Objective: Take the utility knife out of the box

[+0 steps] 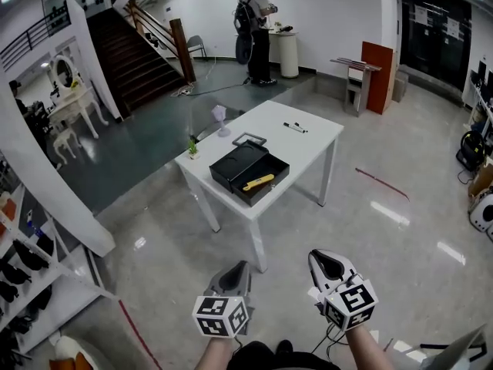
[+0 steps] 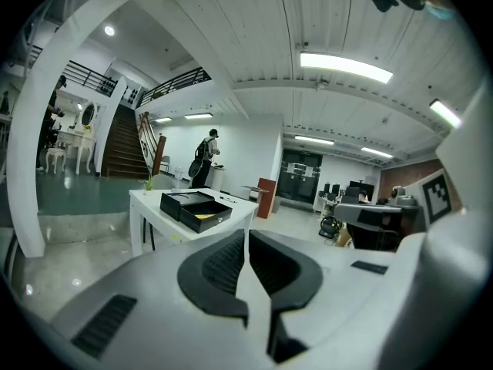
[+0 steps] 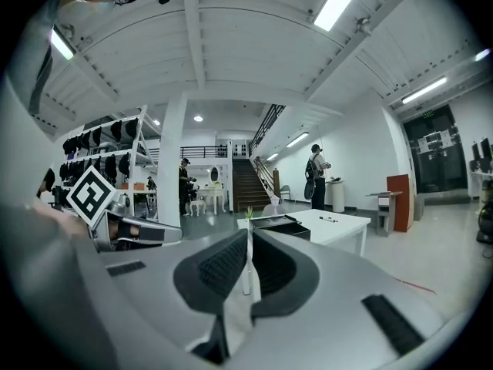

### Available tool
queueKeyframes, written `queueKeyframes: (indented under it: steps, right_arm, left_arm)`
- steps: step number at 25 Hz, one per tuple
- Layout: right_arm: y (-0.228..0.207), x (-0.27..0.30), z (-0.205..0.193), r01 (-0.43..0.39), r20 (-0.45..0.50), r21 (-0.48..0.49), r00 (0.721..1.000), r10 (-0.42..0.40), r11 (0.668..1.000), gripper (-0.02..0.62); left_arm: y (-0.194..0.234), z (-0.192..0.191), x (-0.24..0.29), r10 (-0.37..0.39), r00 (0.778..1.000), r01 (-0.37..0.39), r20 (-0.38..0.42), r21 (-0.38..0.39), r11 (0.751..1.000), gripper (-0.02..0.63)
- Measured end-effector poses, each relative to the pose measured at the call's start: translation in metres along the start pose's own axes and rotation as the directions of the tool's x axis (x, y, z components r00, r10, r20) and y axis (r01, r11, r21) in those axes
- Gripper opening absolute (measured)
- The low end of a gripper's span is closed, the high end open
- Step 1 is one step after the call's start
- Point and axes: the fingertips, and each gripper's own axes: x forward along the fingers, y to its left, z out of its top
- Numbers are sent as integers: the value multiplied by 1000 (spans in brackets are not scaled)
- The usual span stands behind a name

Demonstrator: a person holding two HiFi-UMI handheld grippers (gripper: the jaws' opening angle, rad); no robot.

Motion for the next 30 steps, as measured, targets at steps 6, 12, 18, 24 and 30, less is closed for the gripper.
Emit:
queueKeyframes:
  steps: [6, 12, 18, 24, 30]
  right_arm:
    - [-5, 14, 1, -32, -3, 13, 999, 32, 999, 61]
    - [-9, 38, -9, -67, -27, 21, 997, 68, 998, 117]
    - [-28, 85, -6, -63, -31, 5, 998, 63, 998, 137]
    - [-50, 147, 6, -56, -30, 9, 998, 56, 998, 140]
    - [-64, 217, 17, -58, -48, -11, 997, 57, 998, 141]
  left_arm:
    - [4, -2, 10, 21, 1000, -21, -20, -1, 1000, 25]
    - [22, -10, 27, 45, 997, -46, -56, -11, 999, 25]
    - [59, 1, 69, 43, 998, -44, -43, -27, 999, 25]
    - [104, 26, 118, 37, 999, -38, -30, -33, 999, 25]
    - [152, 50, 162, 33, 999, -34, -30, -40, 999, 25]
